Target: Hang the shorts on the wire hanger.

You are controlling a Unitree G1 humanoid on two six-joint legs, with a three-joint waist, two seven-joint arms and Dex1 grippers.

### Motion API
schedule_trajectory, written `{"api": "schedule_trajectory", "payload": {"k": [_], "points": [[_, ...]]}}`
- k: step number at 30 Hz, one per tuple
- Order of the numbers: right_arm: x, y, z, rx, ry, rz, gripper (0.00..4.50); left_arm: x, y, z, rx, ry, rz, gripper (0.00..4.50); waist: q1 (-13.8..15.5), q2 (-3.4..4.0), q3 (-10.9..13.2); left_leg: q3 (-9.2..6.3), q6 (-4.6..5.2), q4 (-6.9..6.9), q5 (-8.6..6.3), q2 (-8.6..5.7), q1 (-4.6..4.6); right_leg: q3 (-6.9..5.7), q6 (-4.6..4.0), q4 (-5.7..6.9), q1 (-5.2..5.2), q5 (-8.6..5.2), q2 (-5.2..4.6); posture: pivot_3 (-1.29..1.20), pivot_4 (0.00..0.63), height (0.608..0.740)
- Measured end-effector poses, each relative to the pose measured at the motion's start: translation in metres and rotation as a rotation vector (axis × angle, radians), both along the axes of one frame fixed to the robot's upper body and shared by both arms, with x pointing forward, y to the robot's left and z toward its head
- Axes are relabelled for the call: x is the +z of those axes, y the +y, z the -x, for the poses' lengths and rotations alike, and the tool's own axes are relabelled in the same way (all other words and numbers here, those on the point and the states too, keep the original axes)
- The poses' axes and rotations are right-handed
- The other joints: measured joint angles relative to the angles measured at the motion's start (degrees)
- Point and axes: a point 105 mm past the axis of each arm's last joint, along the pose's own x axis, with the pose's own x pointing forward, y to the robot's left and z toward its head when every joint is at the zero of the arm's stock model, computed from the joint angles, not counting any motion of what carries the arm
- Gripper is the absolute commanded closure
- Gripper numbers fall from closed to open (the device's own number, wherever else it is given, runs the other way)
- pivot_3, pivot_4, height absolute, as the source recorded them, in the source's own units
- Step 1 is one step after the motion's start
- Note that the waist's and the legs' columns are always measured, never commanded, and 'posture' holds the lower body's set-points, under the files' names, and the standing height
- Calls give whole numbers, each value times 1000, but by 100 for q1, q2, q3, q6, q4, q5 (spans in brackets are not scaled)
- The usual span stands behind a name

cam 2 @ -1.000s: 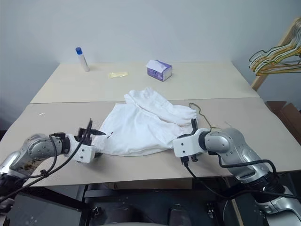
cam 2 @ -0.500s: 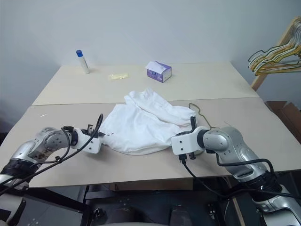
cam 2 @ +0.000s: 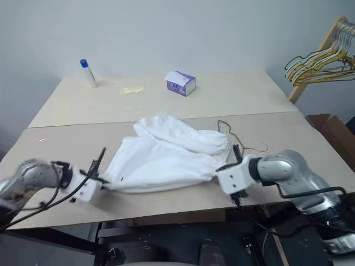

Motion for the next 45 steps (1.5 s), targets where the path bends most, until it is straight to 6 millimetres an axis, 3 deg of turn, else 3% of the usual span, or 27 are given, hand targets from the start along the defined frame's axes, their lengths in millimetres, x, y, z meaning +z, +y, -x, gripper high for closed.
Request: {"api": "schedule_trajectory", "payload": {"k": [4, 6, 8, 11, 12, 14, 17, 19, 21, 24, 27, 29, 31, 33, 37, 39, 42, 45], "points": [[-2, -11, 10, 75, 55, 7, 4500, 11, -13, 31, -7, 90, 91, 4478, -5, -9, 12, 15, -3, 1, 1, 21, 17, 0, -5, 1, 6, 2, 12, 57, 16, 740], [-1, -16, 4, 66, 62, -3, 4500, 16, -20, 30, 16, 83, 137, 4478, 11, -5, 14, 23, -8, 2, 5, 24, 33, 0, 5, 5, 19, -18, 16, 66, 14, 740], [9, -14, -10, 47, 35, -47, 4500, 24, -27, 17, 64, 34, 200, 4478, 24, 1, 16, 29, -9, 2, 7, 25, 56, 3, -11, 10, 37, -32, 20, 75, 6, 740], [41, 0, -50, -10, -52, -168, 4500, 54, -42, -32, 167, -122, 349, 4478, 30, 4, 23, 25, -13, 3, 9, 20, 106, -2, 7, 3, 99, -15, 33, 84, 0, 740], [60, 4, -72, -53, -104, -222, 4500, 72, -45, -58, 220, -193, 411, 4478, 36, 3, 22, 24, -16, 8, 11, 17, 111, -4, 8, 6, 108, -1, 37, 89, 0, 740], [99, 7, -110, -148, -225, -311, 4500, 117, -48, -107, 333, -340, 532, 4478, 51, 1, 21, 18, -28, 7, 18, 12, 99, -6, -21, -2, 103, 26, 39, 99, 0, 740], [156, 4, -158, -331, -454, -426, 4500, 200, -47, -175, 573, -632, 739, 4478, 98, -10, 15, 5, -67, -10, 41, -5, 73, -9, -18, -5, 82, 28, 36, 106, 0, 740], [193, 3, -181, -456, -640, -514, 4500, 261, -40, -201, 752, -842, 890, 4478, 109, -18, 7, -7, -98, -28, 57, -21, 7, -4, -15, 6, 8, 27, 23, 102, 0, 740], [228, 3, -192, -559, -836, -645, 4500, 313, -29, -205, 877, -1073, 983, 4478, 67, -20, 6, -9, -109, -70, 64, -53, -46, 6, -4, 6, -66, 21, -5, 99, 0, 740], [272, 9, -185, -593, -1044, -896, 4500, 361, -19, -190, 910, -1390, 1046, 4478, 32, -20, 5, -8, -112, -122, 66, -65, -85, -10, 4, 1, -130, 12, -15, 94, 0, 740], [292, 12, -174, -549, -1140, -1019, 4500, 381, -14, -173, 850, -1588, 1077, 4478, 24, -20, 5, -6, -113, -161, 66, -69, -93, -34, 5, -26, -138, 10, -15, 94, 0, 740], [287, 12, -172, -524, -1134, -1027, 4500, 387, -14, -164, 766, -1632, 1088, 4478, 14, -20, 6, -2, -113, -167, 66, -71, -90, -43, 10, -66, -115, 7, -16, 91, 0, 740], [264, 11, -176, -502, -1062, -988, 4500, 383, -17, -157, 643, -1624, 1069, 4478, 8, -19, 4, -1, -115, -169, 67, -70, -77, -57, 16, -107, -77, 6, -17, 89, 0, 740], [223, 4, -181, -484, -936, -898, 4500, 358, -21, -157, 518, -1545, 999, 4478, 0, -18, 5, -1, -114, -169, 67, -68, -5, -66, 18, -115, 4, 4, -17, 87, 0, 740], [135, 1, -175, -390, -639, -669, 4500, 264, -25, -159, 364, -1220, 812, 4478, -125, -17, 5, 2, -112, -128, 74, -60, 8, -48, 15, -70, 9, 18, -15, 85, 0, 740], [106, 3, -168, -346, -518, -615, 4500, 213, -27, -153, 337, -1027, 731, 4478, -200, -15, 6, 5, -111, -93, 73, -56, -3, -31, 14, -26, -11, 18, -14, 89, 0, 740], [67, 10, -149, -236, -388, -532, 4500, 145, -24, -121, 277, -756, 593, 4478, -376, -14, 5, 3, -105, -90, 69, -46, 14, -1, 12, 0, -10, 18, -9, 94, 0, 740], [26, 13, -129, -163, -277, -460, 4500, 94, -16, -89, 278, -512, 478, 4478, -429, -14, 6, -17, -71, -85, 50, -39, 21, 7, 8, 18, -12, 21, -11, 93, 0, 740]]}}
